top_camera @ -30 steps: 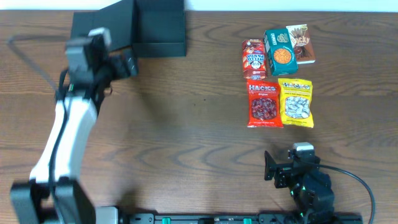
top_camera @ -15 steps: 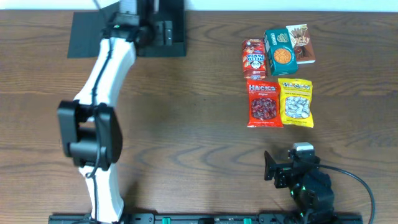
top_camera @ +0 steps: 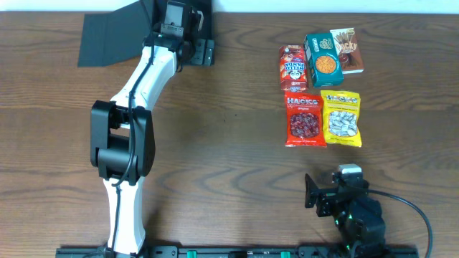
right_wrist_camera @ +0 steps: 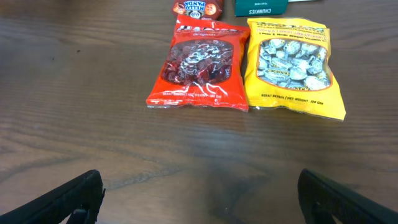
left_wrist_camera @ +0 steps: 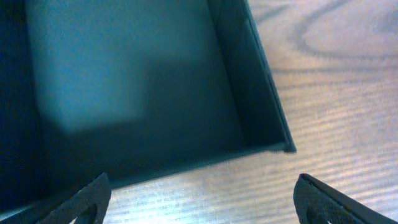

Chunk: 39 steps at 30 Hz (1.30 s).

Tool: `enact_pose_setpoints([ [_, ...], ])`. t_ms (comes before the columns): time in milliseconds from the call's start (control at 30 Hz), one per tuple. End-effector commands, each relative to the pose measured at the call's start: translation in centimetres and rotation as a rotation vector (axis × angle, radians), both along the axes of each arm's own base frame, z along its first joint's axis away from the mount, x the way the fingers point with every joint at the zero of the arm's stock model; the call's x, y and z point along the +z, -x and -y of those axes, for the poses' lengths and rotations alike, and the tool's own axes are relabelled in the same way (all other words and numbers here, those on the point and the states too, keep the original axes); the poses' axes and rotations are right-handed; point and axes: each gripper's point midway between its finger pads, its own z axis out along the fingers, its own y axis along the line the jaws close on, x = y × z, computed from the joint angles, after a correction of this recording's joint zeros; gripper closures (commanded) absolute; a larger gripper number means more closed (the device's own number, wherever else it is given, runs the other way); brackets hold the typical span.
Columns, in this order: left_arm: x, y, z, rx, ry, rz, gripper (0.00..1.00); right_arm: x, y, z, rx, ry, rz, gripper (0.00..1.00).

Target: Pack container

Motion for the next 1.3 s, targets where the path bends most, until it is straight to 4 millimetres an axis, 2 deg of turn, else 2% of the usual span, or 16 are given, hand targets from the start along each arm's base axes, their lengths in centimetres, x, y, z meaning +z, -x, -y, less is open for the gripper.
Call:
enact_pose_setpoints([
  [0,0.3,-1.1,-0.4,0.003,-0.019,0.038,0.05,-0.3,0.0,0.3,-0.017,-0.003,-0.005,0.01],
  [233,0.7,-1.1,0.5,-0.008,-0.023,0.051,0.05,-0.3,0.0,0.3,-0.017,-0.003,-0.004,0.01],
  [467,1.6,-3.7,-0.4,0.037,-0.036,0.164,0.05,-0.3,0.0,0.3,-0.017,-0.003,-0.005,0.01],
  [533,1.1,-4.1,-0.5,0.044,-0.032,0.172,0.05,-0.3,0.0,0.3,-0.017,-0.003,-0.005,0.01],
  [733,-1.9,-4.0,-1.2,0.121,-0.018,0.110,0.05,-0.3,0.0,0.3,-0.017,-0.003,-0.005,0.01],
  [833,-2.3,-3.9,-1.2,0.119,-0.021,0.102,0.05,-0.3,0.0,0.3,-0.017,-0.003,-0.005,0.01],
  [1000,-3.2,-3.0,-1.7,0.098,-0.054,0.053,0.05,-0.3,0.0,0.3,-0.017,-0.003,-0.005,0.01],
  [1133,-4.8,-0.8,-2.2,0.003,-0.147,-0.040,0.05,-0.3,0.0,0.3,-0.017,-0.003,-0.004,0.01],
  [1267,-6.0,1.2,-2.6,-0.021,-0.173,-0.131,0.05,-0.3,0.0,0.3,-0.017,-0.003,-0.005,0.01],
])
